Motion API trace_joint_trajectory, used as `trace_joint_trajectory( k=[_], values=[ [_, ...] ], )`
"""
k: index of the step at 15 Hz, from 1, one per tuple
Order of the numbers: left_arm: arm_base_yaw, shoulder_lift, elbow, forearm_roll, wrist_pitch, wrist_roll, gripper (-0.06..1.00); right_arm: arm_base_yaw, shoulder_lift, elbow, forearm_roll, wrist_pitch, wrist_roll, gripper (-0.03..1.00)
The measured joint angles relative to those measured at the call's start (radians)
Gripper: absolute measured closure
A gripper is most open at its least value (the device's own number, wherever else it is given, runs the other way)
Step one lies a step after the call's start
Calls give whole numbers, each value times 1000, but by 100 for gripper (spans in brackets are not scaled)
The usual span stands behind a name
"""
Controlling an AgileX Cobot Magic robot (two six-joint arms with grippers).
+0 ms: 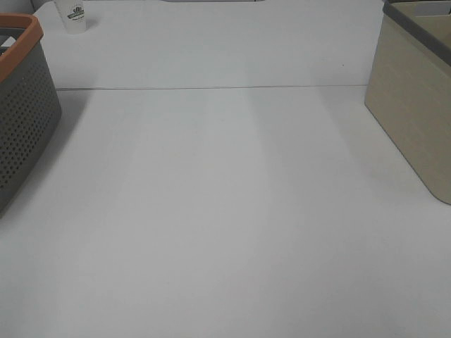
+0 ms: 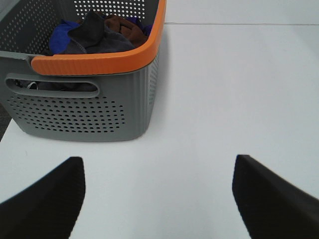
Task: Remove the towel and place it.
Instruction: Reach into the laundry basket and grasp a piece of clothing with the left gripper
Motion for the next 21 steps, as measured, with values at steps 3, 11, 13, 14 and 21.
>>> trace_joint_trajectory(
  k=[3, 11, 13, 14, 21],
  values=[
    [0, 0, 0, 0, 0, 4, 12, 0, 0, 0, 1, 0, 0, 34],
    [0, 0, 0, 0, 0, 5, 11, 0, 0, 0, 3, 0, 55, 8],
    [0, 0, 0, 0, 0, 5, 11, 0, 0, 0, 3, 0, 57, 8],
    [0, 0, 0, 0, 0, 5, 11, 0, 0, 0, 3, 0, 57, 8],
    [0, 0, 0, -1, 0, 4, 11, 0, 0, 0, 3, 0, 58, 9]
  ],
)
